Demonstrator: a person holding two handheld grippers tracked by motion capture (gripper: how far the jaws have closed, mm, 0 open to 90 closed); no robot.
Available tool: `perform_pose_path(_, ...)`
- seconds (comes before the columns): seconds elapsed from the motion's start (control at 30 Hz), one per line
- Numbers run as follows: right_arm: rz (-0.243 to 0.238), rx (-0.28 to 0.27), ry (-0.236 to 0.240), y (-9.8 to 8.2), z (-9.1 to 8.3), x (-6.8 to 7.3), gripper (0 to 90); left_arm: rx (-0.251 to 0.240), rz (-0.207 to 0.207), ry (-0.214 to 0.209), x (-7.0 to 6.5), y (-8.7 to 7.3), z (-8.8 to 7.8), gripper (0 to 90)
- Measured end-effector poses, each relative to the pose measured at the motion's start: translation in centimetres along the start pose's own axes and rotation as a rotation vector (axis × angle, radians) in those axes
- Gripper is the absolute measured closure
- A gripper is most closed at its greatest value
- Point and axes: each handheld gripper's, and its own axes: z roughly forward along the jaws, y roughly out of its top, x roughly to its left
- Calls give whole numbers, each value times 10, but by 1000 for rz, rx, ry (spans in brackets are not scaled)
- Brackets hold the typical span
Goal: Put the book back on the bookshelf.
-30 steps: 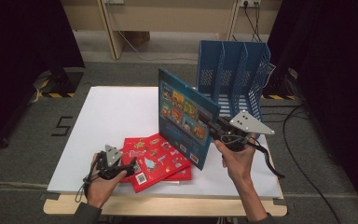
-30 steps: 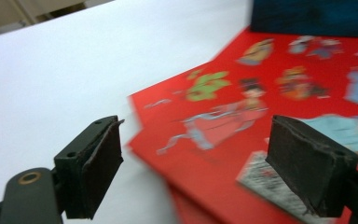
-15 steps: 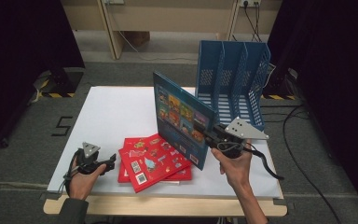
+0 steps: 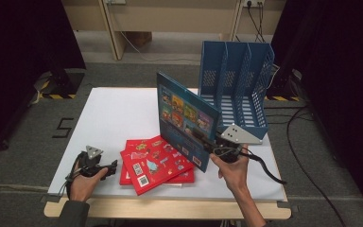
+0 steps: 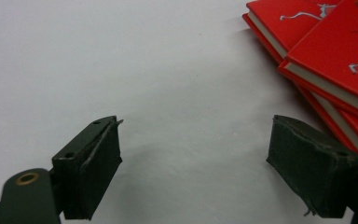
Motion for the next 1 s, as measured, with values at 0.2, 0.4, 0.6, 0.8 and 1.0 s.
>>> perform_pose_path(0.2, -2, 15, 9, -8, 3, -1, 760, 3, 17, 0, -2, 0, 0, 163)
perform_pose_path(0.4, -8, 37, 6, -17, 8, -1, 758, 2, 15, 0, -2, 0, 0, 163)
perform_pose_path(0.6, -16, 70, 8, -25, 14, 1, 757, 12, 17, -6, -2, 0, 2, 161)
perform_pose_path(0.8, -6, 68, 20, -32, 18, 0, 767, 17, 9, -10, -1, 0, 2, 157)
perform_pose_path(1.0, -8, 56, 19, -34, 19, -1, 777, 15, 4, -13, -1, -1, 3, 156)
